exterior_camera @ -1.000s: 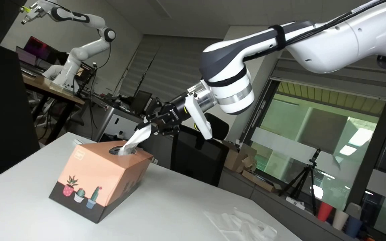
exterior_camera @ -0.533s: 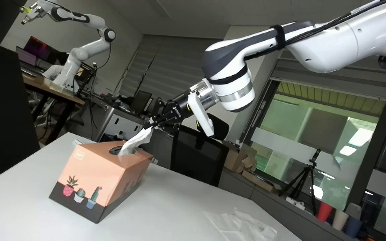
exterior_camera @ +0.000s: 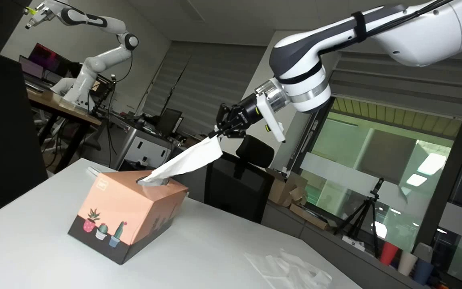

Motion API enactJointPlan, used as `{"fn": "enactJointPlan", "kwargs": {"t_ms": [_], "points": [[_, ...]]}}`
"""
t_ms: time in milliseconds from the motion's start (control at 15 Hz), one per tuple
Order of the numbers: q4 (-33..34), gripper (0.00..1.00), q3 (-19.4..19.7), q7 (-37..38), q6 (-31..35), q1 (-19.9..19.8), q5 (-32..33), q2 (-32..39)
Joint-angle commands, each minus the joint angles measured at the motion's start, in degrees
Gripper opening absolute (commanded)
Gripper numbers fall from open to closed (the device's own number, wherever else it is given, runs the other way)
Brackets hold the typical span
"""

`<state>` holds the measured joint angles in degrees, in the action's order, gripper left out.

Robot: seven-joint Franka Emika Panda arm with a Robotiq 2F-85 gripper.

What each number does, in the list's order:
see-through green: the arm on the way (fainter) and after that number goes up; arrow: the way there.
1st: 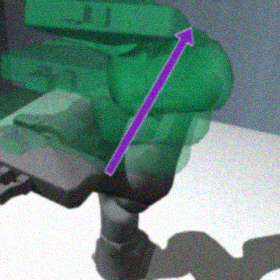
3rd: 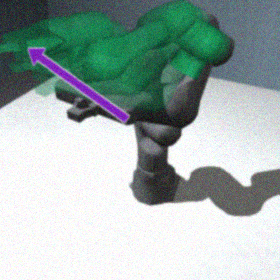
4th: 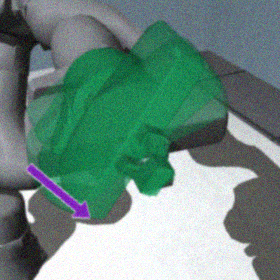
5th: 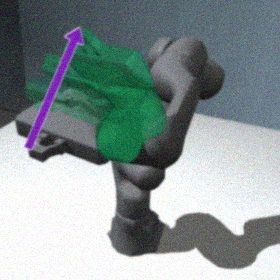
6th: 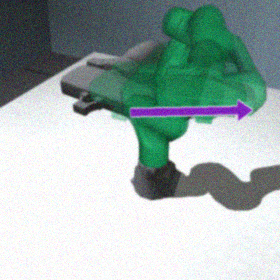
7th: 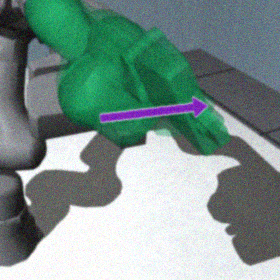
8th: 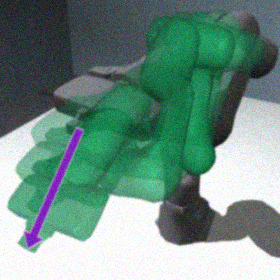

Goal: Pull out one tissue square from the pink box and place it on the table

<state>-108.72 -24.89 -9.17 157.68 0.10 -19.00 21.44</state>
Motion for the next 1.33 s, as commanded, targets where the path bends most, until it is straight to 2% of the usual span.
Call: {"fn": "enactJointPlan", "kwargs": {"t_ms": [0,133,267,533,733,933,1267], "points": [[-0.8,0.00,5.5,1.4,-3.9,0.6,0.7,-6.9],[-1.3,0.00,10.0,3.4,-4.4,1.3,3.5,-9.3],[-1.5,0.00,15.3,6.9,-5.4,1.9,9.1,-10.7],[0.1,0.00,25.2,16.5,-5.8,2.7,26.2,-9.4],[2.4,0.00,30.6,22.2,-11.5,3.6,38.7,-7.1],[4.6,0.00,33.0,25.4,-19.8,4.5,47.6,-5.1],[9.0,0.00,33.7,28.3,-35.2,6.4,58.5,-0.9]]}}
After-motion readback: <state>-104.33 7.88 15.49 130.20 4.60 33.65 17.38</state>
